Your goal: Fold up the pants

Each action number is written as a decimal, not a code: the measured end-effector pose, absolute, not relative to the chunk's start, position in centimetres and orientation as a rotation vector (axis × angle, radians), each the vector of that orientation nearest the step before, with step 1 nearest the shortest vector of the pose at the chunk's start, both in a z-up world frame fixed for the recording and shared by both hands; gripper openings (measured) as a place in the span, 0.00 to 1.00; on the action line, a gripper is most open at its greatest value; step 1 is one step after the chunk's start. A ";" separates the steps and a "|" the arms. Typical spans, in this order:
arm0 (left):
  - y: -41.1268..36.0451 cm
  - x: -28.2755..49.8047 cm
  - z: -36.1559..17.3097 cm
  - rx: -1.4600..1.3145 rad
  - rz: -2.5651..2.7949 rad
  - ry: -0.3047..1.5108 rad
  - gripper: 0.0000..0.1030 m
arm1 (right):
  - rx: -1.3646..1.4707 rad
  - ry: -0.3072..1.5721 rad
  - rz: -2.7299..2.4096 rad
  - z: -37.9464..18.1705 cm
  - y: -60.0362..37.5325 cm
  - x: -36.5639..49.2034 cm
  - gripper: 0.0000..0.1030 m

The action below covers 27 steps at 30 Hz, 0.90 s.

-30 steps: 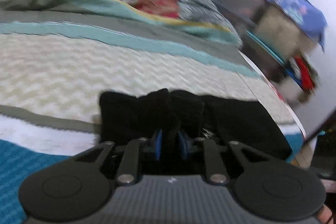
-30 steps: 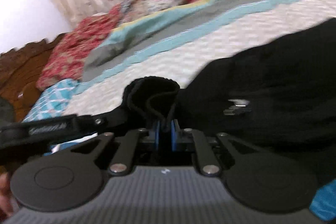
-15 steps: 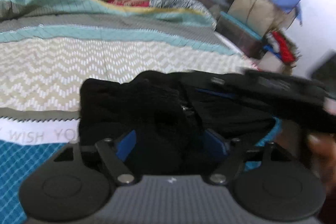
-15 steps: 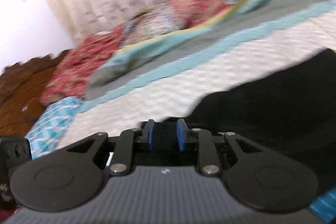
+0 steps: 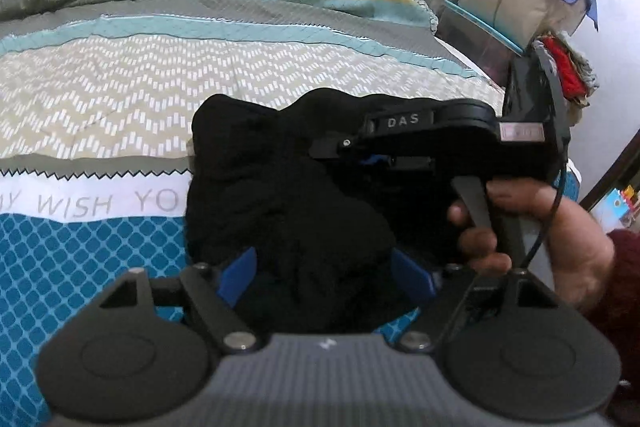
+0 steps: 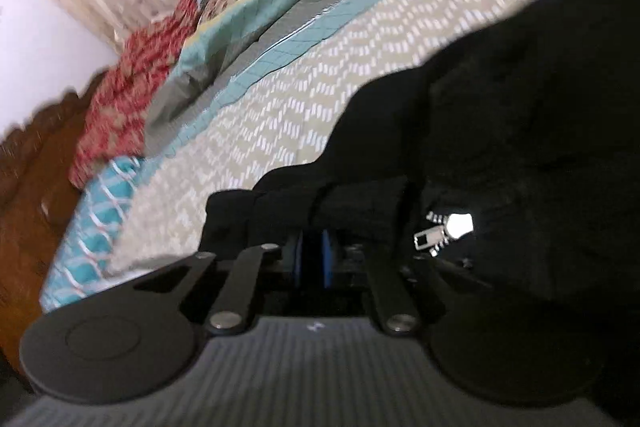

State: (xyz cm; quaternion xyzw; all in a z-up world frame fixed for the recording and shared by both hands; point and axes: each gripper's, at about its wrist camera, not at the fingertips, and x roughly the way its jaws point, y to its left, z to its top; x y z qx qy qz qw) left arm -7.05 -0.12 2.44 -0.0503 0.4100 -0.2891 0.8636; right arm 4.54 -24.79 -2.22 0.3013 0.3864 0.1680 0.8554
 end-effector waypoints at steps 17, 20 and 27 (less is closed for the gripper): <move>2.8 -5.6 0.2 -0.249 -0.493 1.015 0.83 | 0.533 0.817 0.246 -1.5 -23.8 2.3 0.28; 2.7 -6.3 0.7 -0.221 -0.491 0.984 0.80 | 0.506 0.796 0.249 -2.3 -23.7 2.3 0.28; 4.4 -7.7 4.7 -0.283 -0.534 0.904 0.80 | 0.512 0.701 0.243 0.9 -25.5 0.3 0.37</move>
